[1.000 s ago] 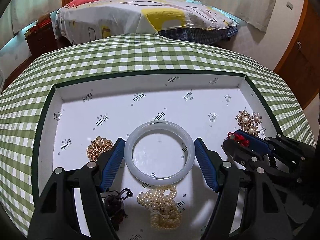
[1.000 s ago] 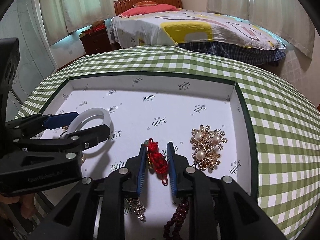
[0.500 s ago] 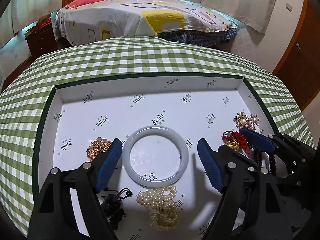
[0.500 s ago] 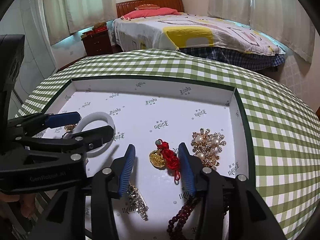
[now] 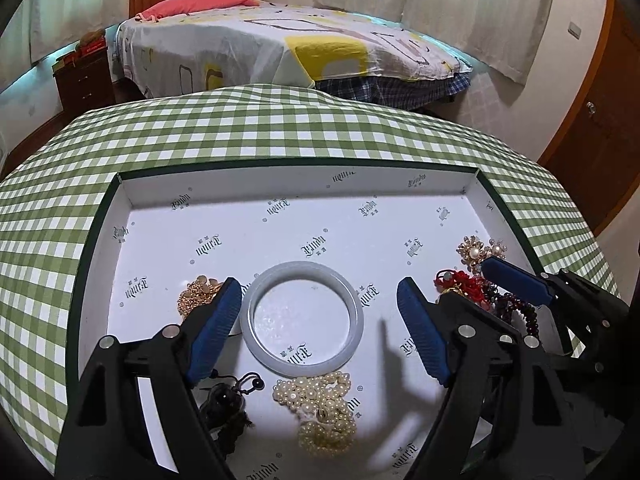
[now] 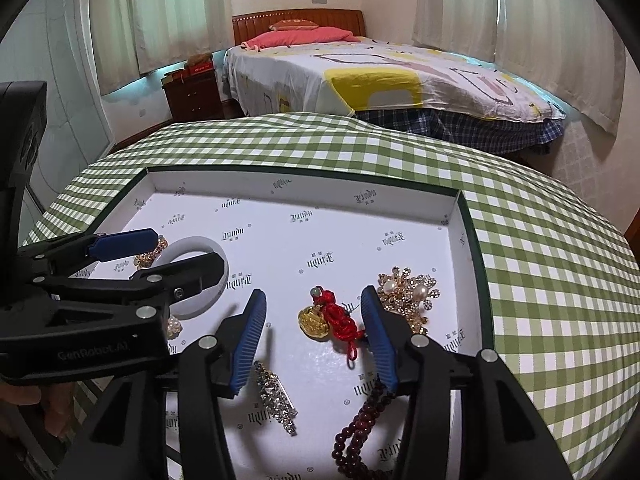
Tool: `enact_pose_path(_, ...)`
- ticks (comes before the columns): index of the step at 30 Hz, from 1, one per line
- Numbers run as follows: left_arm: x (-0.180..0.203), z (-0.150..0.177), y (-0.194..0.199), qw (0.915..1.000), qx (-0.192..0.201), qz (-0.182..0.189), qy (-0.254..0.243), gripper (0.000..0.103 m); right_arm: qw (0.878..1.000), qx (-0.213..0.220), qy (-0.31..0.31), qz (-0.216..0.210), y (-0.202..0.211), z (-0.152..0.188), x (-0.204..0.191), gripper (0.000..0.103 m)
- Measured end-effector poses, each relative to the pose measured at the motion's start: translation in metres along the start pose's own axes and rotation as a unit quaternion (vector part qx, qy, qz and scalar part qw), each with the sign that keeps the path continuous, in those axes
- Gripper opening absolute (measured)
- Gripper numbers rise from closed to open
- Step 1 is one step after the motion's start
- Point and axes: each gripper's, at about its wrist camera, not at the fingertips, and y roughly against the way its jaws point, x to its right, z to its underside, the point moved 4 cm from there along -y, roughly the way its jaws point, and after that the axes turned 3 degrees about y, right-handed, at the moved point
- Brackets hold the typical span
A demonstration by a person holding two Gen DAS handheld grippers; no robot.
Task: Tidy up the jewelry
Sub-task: 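Open both tools to release the jade bangle and red charm in the tray, then grasp the red-and-gold knot charm with the left tool while the right tool grasps the pearl ring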
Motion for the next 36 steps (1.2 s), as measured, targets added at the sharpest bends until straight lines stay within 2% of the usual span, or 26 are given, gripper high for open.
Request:
enact_pose_path(14, -0.001, 0.0, 0.039, 0.9985, 0.052, 0.004, 0.016, 0.078, 0.999, 0.029, -0.008, 0.011, 0.025, -0.003, -0.002, 0.054)
enact_pose_path(20, -0.003, 0.006, 0.064, 0.9958, 0.087, 0.005, 0.026, 0.083, 0.999, 0.044, -0.013, 0.013, 0.043, 0.001, -0.005, 0.055)
enact_pose_path(31, -0.005, 0.027, 0.1, 0.9934, 0.111, -0.002, 0.029, 0.083, 0.998, 0.061, -0.014, 0.021, 0.074, 0.019, -0.015, 0.055)
enact_pose_path(36, -0.007, 0.04, 0.114, 0.9927, 0.117, -0.006, 0.028, 0.083, 0.997, 0.065, -0.017, 0.023, 0.085, 0.028, -0.016, 0.058)
